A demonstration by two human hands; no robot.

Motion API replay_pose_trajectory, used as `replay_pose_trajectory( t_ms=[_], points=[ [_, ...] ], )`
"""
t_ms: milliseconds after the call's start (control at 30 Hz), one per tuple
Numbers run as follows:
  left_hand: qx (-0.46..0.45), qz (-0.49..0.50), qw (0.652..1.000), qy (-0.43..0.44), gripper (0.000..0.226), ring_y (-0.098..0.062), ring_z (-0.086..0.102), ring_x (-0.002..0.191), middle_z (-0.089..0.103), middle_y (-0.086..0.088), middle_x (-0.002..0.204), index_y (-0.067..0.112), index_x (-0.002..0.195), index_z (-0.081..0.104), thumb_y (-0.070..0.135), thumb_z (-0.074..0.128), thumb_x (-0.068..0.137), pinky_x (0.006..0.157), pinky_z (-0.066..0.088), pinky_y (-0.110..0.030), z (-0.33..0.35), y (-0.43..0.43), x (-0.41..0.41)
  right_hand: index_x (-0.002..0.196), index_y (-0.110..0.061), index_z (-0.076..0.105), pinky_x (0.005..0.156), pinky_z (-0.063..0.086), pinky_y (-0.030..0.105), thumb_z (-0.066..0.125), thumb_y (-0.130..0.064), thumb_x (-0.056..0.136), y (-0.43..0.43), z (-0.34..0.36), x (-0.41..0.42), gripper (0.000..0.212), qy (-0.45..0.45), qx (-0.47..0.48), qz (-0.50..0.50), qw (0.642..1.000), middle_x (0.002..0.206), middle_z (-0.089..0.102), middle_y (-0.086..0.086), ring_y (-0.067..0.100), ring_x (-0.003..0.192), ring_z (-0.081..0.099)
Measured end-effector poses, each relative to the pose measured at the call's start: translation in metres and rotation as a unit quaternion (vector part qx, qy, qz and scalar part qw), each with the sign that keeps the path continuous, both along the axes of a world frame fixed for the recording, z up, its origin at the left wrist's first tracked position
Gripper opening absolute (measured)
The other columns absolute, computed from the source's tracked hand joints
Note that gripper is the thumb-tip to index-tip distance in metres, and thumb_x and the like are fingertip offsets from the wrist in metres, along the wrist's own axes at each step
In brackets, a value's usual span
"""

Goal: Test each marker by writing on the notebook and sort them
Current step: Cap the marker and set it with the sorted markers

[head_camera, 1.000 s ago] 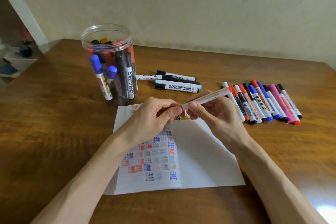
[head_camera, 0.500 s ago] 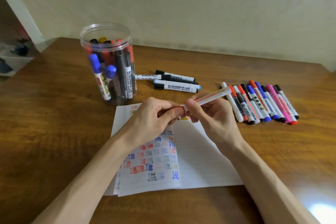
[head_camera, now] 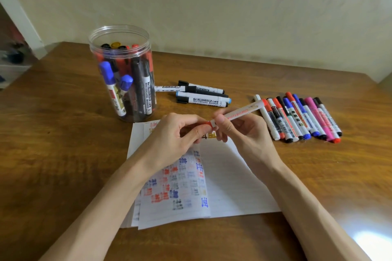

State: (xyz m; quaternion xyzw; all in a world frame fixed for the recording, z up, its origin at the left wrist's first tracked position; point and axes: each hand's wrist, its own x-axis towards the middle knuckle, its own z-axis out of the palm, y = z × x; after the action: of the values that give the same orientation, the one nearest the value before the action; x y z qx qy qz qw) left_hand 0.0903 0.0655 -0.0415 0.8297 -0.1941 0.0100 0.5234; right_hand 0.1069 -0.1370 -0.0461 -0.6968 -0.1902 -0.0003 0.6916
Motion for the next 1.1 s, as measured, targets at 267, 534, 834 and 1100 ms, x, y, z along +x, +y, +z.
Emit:
replay_pose_trajectory(
  t_ms=[267, 534, 834, 1100],
  points=[
    [0.053, 0.038, 0.995, -0.069, 0.026, -0.015, 0.067, 0.076, 0.072, 0.013, 0.080, 0.025, 0.106, 0.079, 0.040, 0.059, 0.098, 0.064, 0.054, -0.034, -0.006, -0.006, -0.002, 0.085, 0.003, 0.071, 0.059, 0.047, 0.028, 0.066, -0.026, 0.102, 0.008, -0.006, -0.002, 0.034, 0.015, -0.003, -0.043, 0.999, 0.070, 0.065, 0.010, 0.019, 0.061, 0.056],
    [-0.004, -0.008, 1.000, 0.016, 0.026, -0.019, 0.058, 0.064, 0.063, -0.006, 0.071, 0.020, 0.097, 0.078, 0.034, 0.057, 0.101, 0.058, 0.049, -0.030, 0.004, -0.006, -0.001, 0.092, 0.001, 0.071, 0.061, 0.048, 0.031, 0.067, -0.023, 0.100, 0.001, -0.002, -0.001, 0.026, -0.010, -0.019, -0.025, 0.999, 0.075, 0.067, 0.015, 0.023, 0.065, 0.058],
    [-0.023, -0.021, 0.999, 0.017, 0.019, -0.020, 0.058, 0.059, 0.063, -0.002, 0.068, 0.026, 0.099, 0.077, 0.035, 0.060, 0.099, 0.056, 0.050, -0.038, 0.003, 0.000, 0.001, 0.095, 0.003, 0.071, 0.063, 0.047, 0.029, 0.066, -0.021, 0.101, 0.003, 0.000, -0.001, 0.025, 0.004, 0.001, -0.013, 1.000, 0.077, 0.067, 0.013, 0.022, 0.069, 0.056],
    [0.070, 0.040, 0.992, -0.094, 0.022, -0.018, 0.065, 0.069, 0.070, 0.008, 0.076, 0.026, 0.107, 0.077, 0.037, 0.058, 0.102, 0.061, 0.051, -0.043, -0.008, -0.011, 0.001, 0.090, 0.005, 0.072, 0.058, 0.044, 0.027, 0.066, -0.029, 0.101, 0.010, -0.007, -0.003, 0.036, 0.023, 0.014, -0.083, 0.996, 0.067, 0.065, 0.004, 0.016, 0.060, 0.053]
  ],
)
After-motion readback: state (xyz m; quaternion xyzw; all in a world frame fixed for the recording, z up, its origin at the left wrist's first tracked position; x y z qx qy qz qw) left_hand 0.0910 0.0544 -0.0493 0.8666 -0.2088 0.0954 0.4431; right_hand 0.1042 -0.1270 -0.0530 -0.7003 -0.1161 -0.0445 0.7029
